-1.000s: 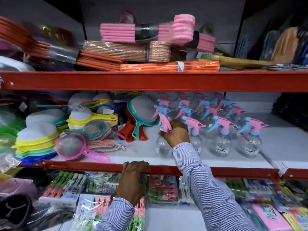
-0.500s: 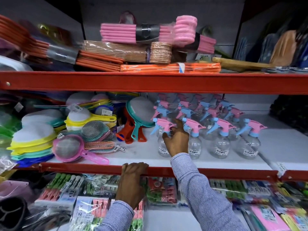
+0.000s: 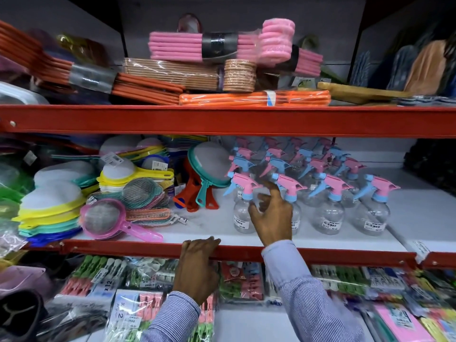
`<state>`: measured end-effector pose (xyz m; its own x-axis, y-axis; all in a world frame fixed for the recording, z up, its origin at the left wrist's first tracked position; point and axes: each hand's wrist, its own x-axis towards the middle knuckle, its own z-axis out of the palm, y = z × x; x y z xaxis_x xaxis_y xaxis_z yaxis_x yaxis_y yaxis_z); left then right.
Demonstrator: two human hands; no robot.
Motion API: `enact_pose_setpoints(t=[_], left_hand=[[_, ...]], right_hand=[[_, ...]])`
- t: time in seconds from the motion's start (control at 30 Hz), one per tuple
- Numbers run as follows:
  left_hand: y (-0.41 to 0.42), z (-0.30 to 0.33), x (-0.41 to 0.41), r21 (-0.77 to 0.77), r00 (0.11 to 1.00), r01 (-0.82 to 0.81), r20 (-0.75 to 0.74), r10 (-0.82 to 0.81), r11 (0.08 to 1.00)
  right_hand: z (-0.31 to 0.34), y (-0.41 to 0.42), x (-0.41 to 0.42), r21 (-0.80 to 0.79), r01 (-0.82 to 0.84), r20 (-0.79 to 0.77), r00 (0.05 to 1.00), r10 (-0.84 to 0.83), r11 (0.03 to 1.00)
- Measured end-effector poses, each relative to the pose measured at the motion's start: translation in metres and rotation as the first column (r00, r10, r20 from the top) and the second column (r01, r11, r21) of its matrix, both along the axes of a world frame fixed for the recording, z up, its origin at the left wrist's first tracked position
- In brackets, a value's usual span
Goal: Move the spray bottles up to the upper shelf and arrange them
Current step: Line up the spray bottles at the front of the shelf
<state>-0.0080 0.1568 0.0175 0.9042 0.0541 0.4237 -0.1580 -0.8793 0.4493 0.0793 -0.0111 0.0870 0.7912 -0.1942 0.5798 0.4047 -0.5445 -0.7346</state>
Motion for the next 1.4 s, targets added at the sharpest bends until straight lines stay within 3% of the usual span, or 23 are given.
enact_pose_setpoints(t=[0.07, 0.13, 0.23, 0.33, 0.73, 0.93, 1.07, 1.13, 1.23, 1.4], left_hand=[[0.001, 0.007, 0.008, -0.070, 1.000, -0.011, -0.007, 0.010, 0.997], [-0.004, 0.018, 0.023, -0.181, 0.999, 0.006, -0.037, -0.013, 0.983], [-0.019, 0.033, 0.051, -0.417, 0.990, 0.018, -0.122, -0.076, 0.909], [-0.032, 0.036, 0.074, -0.541, 0.967, 0.023, -0.203, -0.156, 0.841], [-0.035, 0.024, 0.086, -0.583, 0.985, 0.092, -0.064, -0.159, 0.807], [-0.036, 0.022, 0.085, -0.587, 0.993, 0.047, -0.058, -0.100, 0.809], [-0.047, 0.023, 0.069, -0.582, 0.987, -0.003, 0.131, 0.097, 0.813], [-0.066, 0.022, 0.060, -0.555, 0.972, 0.046, 0.215, 0.090, 0.830], [-0.102, 0.021, 0.055, -0.592, 0.985, 0.146, 0.160, -0.062, 0.793], [-0.139, 0.026, 0.074, -0.627, 0.974, 0.103, -0.096, -0.207, 0.772]], right_hand=[[-0.016, -0.010, -0.010, -0.010, 0.017, 0.001, 1.000, -0.017, 1.000], [-0.034, -0.016, -0.014, -0.031, -0.013, -0.107, 0.994, 0.009, 0.999], [-0.048, -0.014, -0.010, -0.076, -0.090, -0.303, 0.951, 0.063, 0.993], [-0.046, -0.011, -0.004, -0.082, -0.133, -0.337, 0.936, 0.098, 0.988], [-0.040, -0.014, 0.001, -0.056, -0.140, -0.355, 0.928, 0.111, 0.989], [-0.038, -0.018, -0.006, -0.016, -0.137, -0.364, 0.923, 0.122, 0.990], [-0.045, -0.052, -0.025, 0.064, 0.017, -0.246, 0.969, -0.001, 0.998], [-0.047, -0.078, -0.031, 0.087, 0.130, -0.193, 0.975, -0.111, 0.988], [-0.045, -0.109, -0.022, 0.099, 0.186, -0.213, 0.964, -0.162, 0.978], [-0.041, -0.129, 0.001, -0.043, -0.042, -0.362, 0.932, 0.023, 0.998]])
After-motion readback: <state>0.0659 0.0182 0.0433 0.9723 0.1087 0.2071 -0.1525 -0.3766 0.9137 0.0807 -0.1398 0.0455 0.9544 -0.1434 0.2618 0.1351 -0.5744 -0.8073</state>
